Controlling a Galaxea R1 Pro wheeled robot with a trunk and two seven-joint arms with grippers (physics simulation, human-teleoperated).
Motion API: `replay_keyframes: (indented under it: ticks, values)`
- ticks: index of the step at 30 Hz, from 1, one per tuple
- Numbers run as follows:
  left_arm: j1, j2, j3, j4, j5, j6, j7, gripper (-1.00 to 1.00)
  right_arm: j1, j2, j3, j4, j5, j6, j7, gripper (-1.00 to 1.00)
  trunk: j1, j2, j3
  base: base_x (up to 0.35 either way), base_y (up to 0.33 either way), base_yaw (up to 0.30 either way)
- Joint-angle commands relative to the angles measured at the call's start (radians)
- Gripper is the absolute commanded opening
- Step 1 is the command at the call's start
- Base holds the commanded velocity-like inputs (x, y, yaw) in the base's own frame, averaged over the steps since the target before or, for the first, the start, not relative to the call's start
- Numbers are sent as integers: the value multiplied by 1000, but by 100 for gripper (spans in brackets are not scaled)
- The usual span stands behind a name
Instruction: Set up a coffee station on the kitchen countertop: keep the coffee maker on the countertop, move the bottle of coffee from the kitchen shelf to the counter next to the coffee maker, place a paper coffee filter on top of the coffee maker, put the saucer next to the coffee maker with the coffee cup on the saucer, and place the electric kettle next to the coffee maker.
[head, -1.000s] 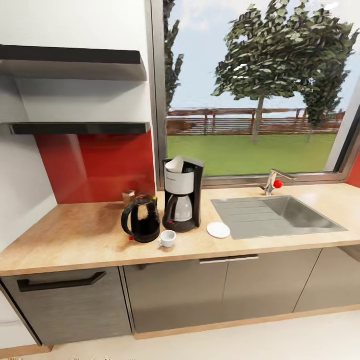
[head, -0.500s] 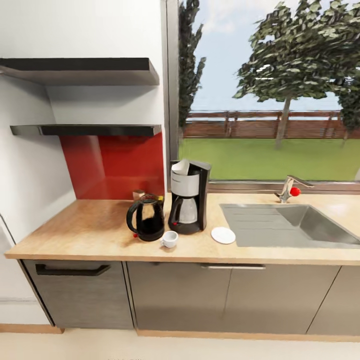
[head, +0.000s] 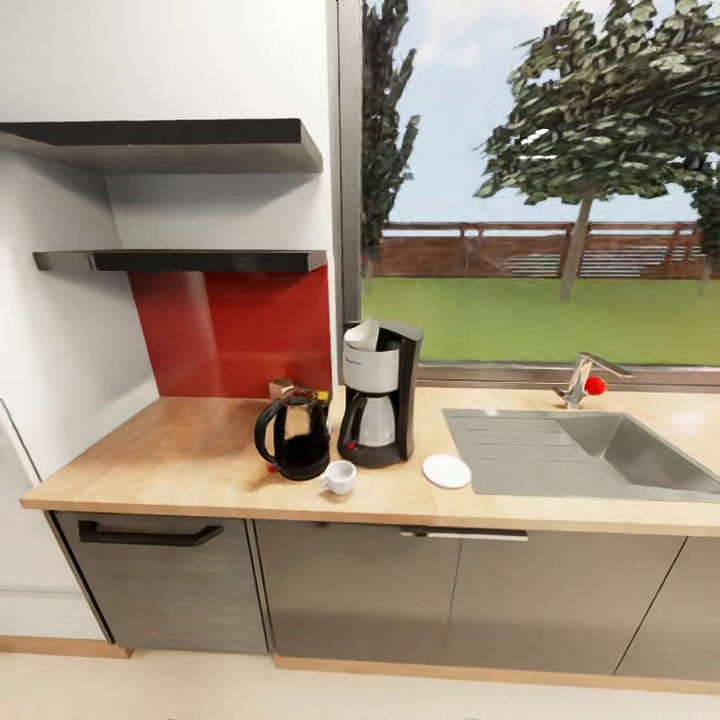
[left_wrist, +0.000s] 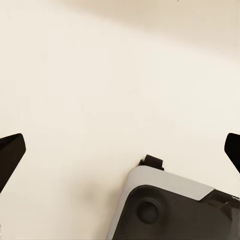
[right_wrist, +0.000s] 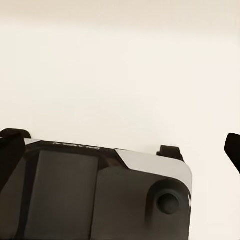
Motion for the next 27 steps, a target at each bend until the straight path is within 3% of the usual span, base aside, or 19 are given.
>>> replay_keyframes:
  ticks: [1,5,10,11,13,14,21,25,27]
  values:
    - [-1,0,-9,1,9,-3,3,100,-2,0,1,5,2,-8,1,100,0,-2,-2,-141,165,0]
    - [-2,3,-9,1,9,-3,4,100,-2,0,0,5,2,-9,1,100,0,-2,-2,-156,191,0]
    - [-1,33,-10,2,9,-3,5,100,-2,0,0,-13,2,-10,1,100,0,-2,-2,-35,42,0]
    - [-1,35,-10,2,9,-3,6,100,-3,-1,0,-47,2,-10,1,100,0,-2,-2,-7,8,0]
    - [-1,38,-10,3,9,-3,6,100,-3,2,1,-245,2,-9,1,100,0,-2,-2,-2,3,0]
    - [-1,38,-10,3,9,-3,6,100,-3,8,2,-292,2,-9,1,100,0,-2,-2,-1,1,0]
    - [-1,38,-10,2,9,-3,5,100,-3,67,8,-563,2,-10,6,100,0,-2,-2,0,0,0]
    - [-1,39,-9,1,9,-3,5,100,-3,72,14,-712,0,-10,8,100,0,-2,-2,0,0,0]
    - [-1,39,-9,1,9,-3,5,100,-3,73,49,-797,-5,-10,9,100,0,-2,-2,0,0,0]
